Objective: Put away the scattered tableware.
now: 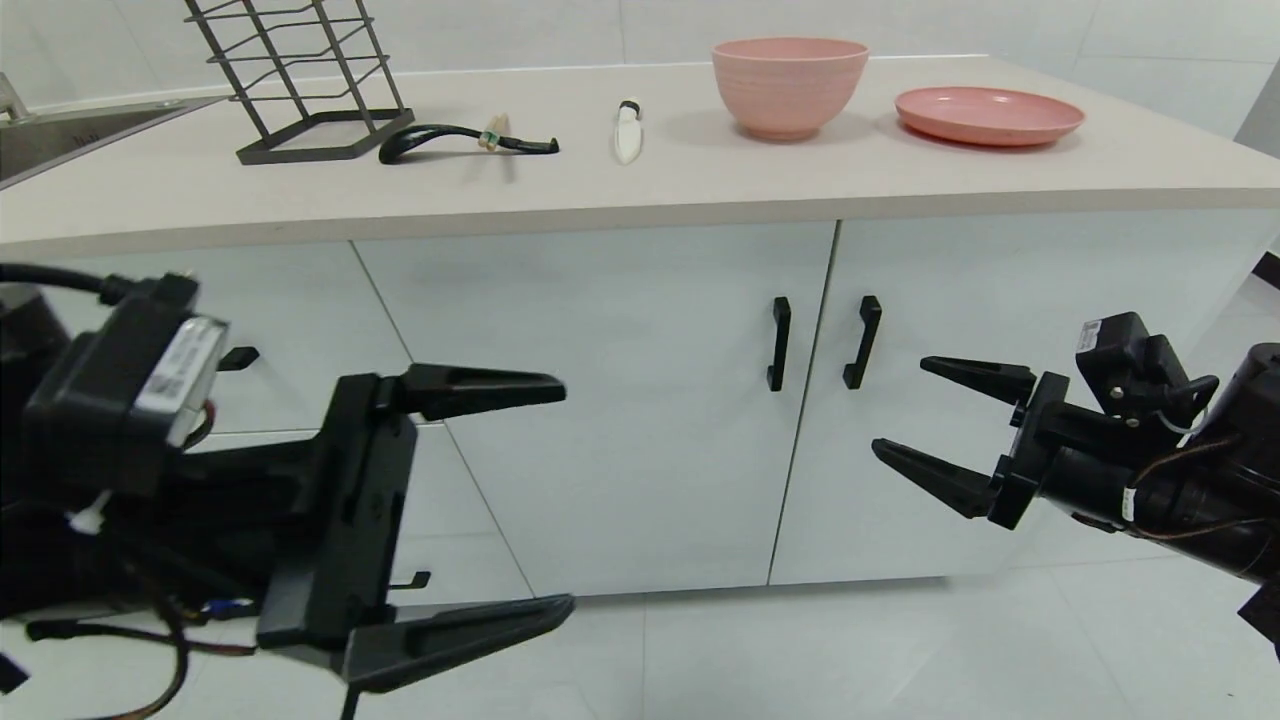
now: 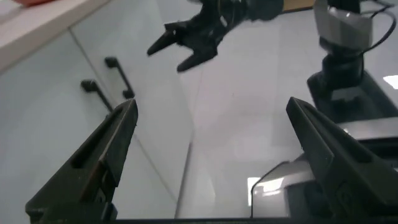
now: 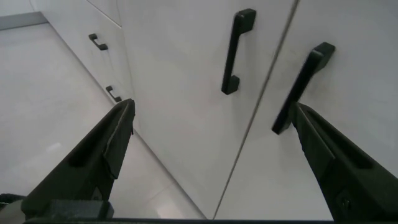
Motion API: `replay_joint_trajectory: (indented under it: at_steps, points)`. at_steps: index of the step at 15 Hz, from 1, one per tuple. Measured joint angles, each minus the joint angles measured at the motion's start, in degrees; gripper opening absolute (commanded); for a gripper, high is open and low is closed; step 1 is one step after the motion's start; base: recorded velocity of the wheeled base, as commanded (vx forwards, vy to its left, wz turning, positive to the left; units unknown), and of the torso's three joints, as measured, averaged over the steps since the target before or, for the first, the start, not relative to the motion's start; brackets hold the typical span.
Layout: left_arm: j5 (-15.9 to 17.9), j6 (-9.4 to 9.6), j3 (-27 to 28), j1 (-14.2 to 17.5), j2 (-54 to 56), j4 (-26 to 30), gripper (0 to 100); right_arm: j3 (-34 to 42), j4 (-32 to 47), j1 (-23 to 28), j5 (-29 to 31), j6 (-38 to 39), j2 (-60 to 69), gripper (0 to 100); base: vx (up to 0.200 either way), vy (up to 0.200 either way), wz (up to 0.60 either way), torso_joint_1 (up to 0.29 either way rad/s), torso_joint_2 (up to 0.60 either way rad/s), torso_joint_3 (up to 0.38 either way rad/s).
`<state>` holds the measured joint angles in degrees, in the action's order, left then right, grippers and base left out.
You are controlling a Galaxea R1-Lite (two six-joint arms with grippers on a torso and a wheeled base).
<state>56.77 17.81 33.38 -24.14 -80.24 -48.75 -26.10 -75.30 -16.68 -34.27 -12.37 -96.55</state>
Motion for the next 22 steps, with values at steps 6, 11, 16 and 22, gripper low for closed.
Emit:
replay_joint_trajectory:
  at_steps: [6,11,16,22]
  points:
    - [-9.36,-2.71,14.28,-12.69,-15.32,-2.46,100,-0.49,0.04,1.16,-0.38,0.01,0.16,100,0.0,0.0,0.0,0.0,0.0,0.0]
    - [-15.17,-6.33,19.54,-17.2,-21.55,-2.1,100,-1.82,0.09,2.84,-2.02,-0.07,-1.3,100,0.0,0.0,0.0,0.0,0.0,0.0]
    - [-17.77,-7.98,26.9,-18.69,-28.11,-2.11,100,-5.53,0.09,2.9,-2.71,-0.07,-5.24,100,0.0,0.0,0.0,0.0,0.0,0.0]
    - [-22.75,-10.09,35.78,-18.75,-36.55,-0.79,100,-9.37,-1.19,3.67,-4.24,-0.02,-10.17,100,0.0,0.0,0.0,0.0,0.0,0.0]
